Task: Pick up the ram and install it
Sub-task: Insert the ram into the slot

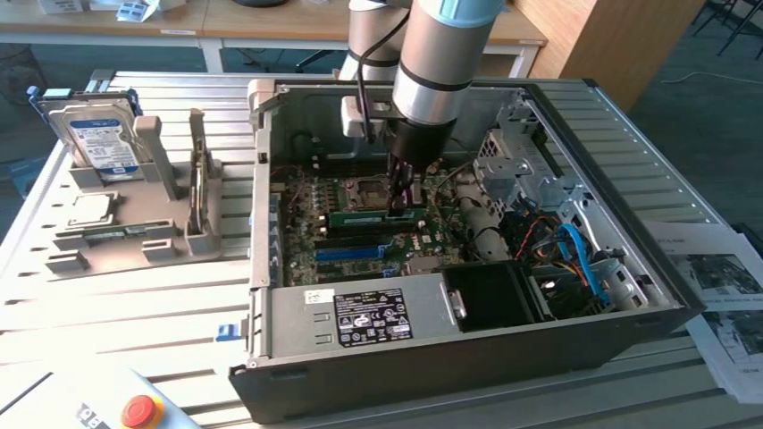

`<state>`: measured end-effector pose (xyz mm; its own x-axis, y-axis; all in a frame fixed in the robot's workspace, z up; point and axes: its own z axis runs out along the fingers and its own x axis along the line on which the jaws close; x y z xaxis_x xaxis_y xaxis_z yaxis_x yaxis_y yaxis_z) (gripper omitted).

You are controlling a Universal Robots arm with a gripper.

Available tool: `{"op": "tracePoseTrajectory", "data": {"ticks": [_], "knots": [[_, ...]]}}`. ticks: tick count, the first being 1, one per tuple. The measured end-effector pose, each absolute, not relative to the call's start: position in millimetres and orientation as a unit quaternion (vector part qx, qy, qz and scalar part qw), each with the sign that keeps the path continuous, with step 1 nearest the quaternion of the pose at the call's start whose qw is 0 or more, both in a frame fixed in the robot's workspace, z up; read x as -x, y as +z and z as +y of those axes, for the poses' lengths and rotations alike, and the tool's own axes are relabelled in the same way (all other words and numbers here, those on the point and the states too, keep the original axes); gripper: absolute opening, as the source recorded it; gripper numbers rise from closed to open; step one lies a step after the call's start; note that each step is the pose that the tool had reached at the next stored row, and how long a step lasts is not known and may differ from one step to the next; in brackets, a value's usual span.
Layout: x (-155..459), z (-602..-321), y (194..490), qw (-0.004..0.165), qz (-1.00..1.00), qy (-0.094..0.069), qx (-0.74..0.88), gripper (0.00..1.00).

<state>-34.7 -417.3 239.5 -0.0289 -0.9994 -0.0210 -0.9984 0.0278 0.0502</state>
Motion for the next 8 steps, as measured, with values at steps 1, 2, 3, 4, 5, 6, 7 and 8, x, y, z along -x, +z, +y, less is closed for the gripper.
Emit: {"op": "tracePoseTrajectory", "data": {"ticks": [1, 2, 3, 4, 5, 6, 7, 8], "knots": [[34.7, -417.3, 239.5, 0.01, -0.717, -0.025, -0.697, 0.12], [34.8, -417.3, 239.4, 0.01, -0.717, -0.025, -0.697, 0.12], [35.0, -417.3, 239.4, 0.01, -0.717, -0.025, -0.697, 0.12], [35.4, -417.3, 239.3, 0.01, -0.717, -0.025, -0.697, 0.12], [35.8, -417.3, 239.3, 0.01, -0.717, -0.025, -0.697, 0.12], [36.0, -417.3, 239.3, 0.01, -0.717, -0.025, -0.697, 0.12], [36.2, -417.3, 239.3, 0.01, -0.717, -0.025, -0.697, 0.12], [36.3, -417.3, 239.3, 0.01, -0.717, -0.025, -0.697, 0.12]]}}
